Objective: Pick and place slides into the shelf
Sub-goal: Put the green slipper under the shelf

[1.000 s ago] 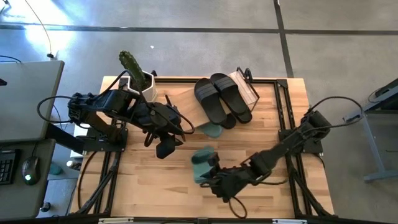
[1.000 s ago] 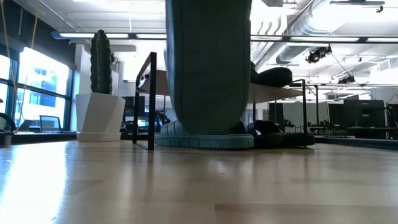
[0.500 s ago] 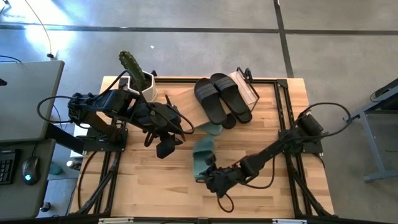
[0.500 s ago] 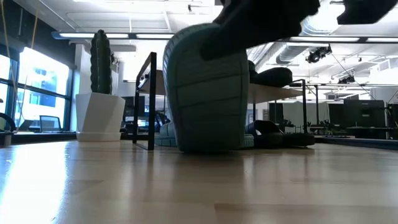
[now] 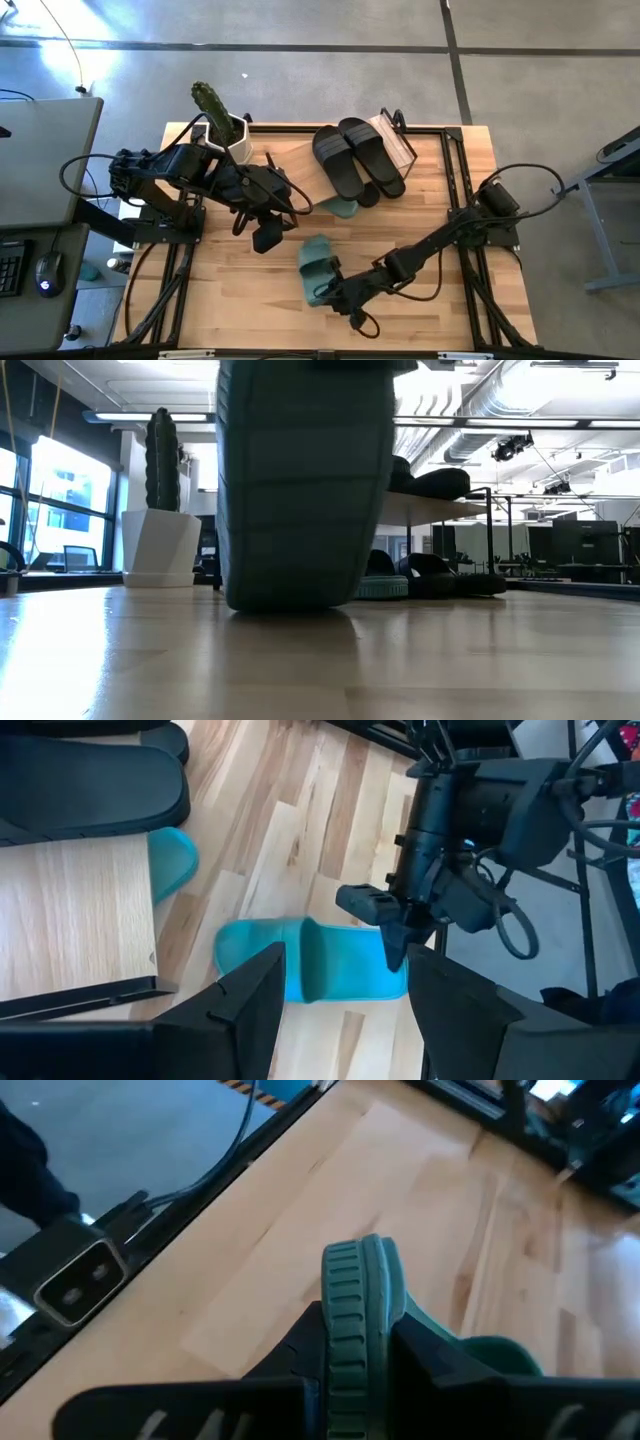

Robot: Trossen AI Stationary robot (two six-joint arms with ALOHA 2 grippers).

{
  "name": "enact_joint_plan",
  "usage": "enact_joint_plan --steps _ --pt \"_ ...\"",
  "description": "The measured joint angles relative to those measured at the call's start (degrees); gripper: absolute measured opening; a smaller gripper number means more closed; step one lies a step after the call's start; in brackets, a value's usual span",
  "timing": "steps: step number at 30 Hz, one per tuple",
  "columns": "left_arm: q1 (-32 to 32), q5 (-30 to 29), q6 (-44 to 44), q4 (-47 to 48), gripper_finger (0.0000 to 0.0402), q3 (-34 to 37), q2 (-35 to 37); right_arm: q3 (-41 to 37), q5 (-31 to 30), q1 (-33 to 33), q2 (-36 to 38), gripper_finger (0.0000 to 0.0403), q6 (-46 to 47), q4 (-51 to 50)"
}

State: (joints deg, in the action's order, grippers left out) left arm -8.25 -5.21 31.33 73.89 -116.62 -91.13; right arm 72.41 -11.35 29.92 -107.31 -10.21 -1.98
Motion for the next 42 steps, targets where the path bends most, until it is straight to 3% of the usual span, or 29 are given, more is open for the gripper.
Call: enact_joint_plan --steps 3,11,18,26,31,34,37,42 --pt "0.0 -0.4 0.0 0.0 0.0193 0.0 0.0 -0.9 1.1 -0.5 0.0 0.0041 0.7 -0.1" --pt "0.0 -0.4 0.0 -0.1 0.0193 0.0 0.0 -5.9 -3.2 -1.5 -0.3 0.0145 6.6 -1.4" --pt "0.0 -0.4 0.0 -0.1 0.0193 0.0 0.0 -7.0 -0.6 -0.5 -0.1 0.0164 12.6 -0.3" --pt "0.0 -0.4 0.0 -0.1 0.0193 0.0 0.0 -7.0 -3.0 2.3 1.4 0.0166 17.5 -1.9" --pt "0.0 -0.4 -0.9 -0.2 0.0193 0.0 0.0 -6.9 -11.3 3.9 7.5 0.0165 18.5 -5.4" --pt "0.0 -0.4 -1.2 -0.3 0.0193 0.0 0.0 -6.9 -15.1 4.5 12.3 0.0156 24.4 -10.2" --pt "0.0 -0.4 -2.3 -0.1 0.0193 0.0 0.0 -6.9 -14.3 4.6 17.2 0.0133 34.6 -16.4" --pt "0.0 0.6 -3.9 0.0 0.0193 0.0 0.0 -6.9 -5.7 5.6 23.4 0.0060 49.3 -19.6"
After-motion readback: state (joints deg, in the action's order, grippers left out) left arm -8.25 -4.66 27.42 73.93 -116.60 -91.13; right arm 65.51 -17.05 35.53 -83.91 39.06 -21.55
